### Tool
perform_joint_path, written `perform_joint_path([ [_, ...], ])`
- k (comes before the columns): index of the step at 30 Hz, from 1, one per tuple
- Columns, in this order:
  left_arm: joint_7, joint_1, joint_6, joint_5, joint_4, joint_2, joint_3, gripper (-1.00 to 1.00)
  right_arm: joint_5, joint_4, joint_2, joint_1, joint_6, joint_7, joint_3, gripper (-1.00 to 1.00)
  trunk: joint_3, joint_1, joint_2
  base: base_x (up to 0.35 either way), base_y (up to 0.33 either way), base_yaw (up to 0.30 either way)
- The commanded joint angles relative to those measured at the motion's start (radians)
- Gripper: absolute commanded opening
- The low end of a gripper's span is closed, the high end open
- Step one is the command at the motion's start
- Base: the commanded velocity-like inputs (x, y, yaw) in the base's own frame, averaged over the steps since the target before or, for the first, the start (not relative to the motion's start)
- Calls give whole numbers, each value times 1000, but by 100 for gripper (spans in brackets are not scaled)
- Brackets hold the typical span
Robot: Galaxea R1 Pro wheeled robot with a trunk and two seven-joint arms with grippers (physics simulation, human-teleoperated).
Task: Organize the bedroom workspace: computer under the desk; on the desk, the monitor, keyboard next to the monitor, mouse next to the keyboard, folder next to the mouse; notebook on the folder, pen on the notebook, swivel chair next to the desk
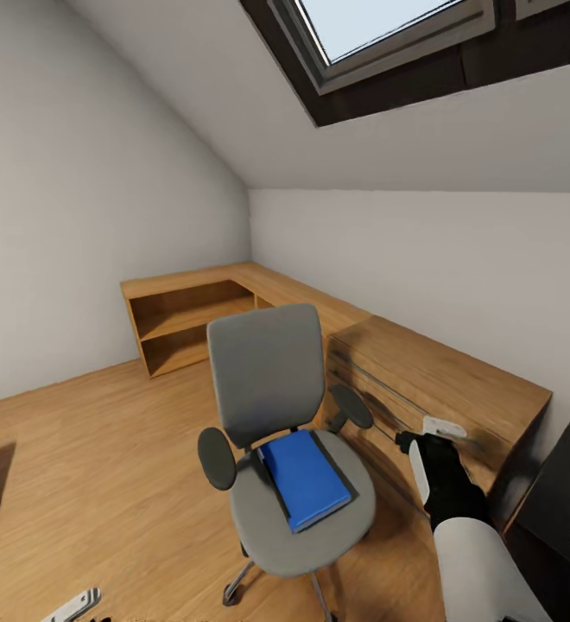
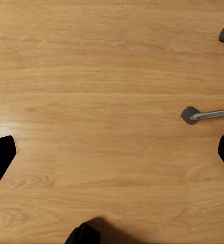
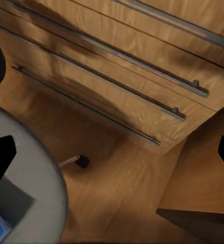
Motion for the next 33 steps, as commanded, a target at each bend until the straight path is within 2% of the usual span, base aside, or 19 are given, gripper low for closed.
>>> perform_joint_path([
  [1,7,0,2,10,-2,0,-3,100,11,-2,3,1,6,3,-2,100,-1,0,-1,0,0,254],
  [5,8,0,-6,11,-1,1,-26,100,14,-3,25,21,3,4,10,100,-2,0,-1,0,0,171],
  [8,8,0,-7,11,-1,1,-31,100,15,-3,34,37,2,5,48,100,-2,0,-1,0,0,54],
  [12,9,0,-8,11,0,0,-34,100,14,-3,38,62,-1,8,117,100,-2,0,-1,0,0,22],
  [14,10,0,-9,10,1,0,-36,100,13,-3,40,81,-3,11,168,100,-2,0,-1,0,0,7],
  [22,10,0,-9,11,1,0,-36,100,10,-3,42,91,-21,11,200,100,-2,0,-1,0,0,2],
  [33,10,0,-9,11,1,0,-36,100,8,-3,49,92,-25,12,203,100,-2,0,-1,0,0,40],
])
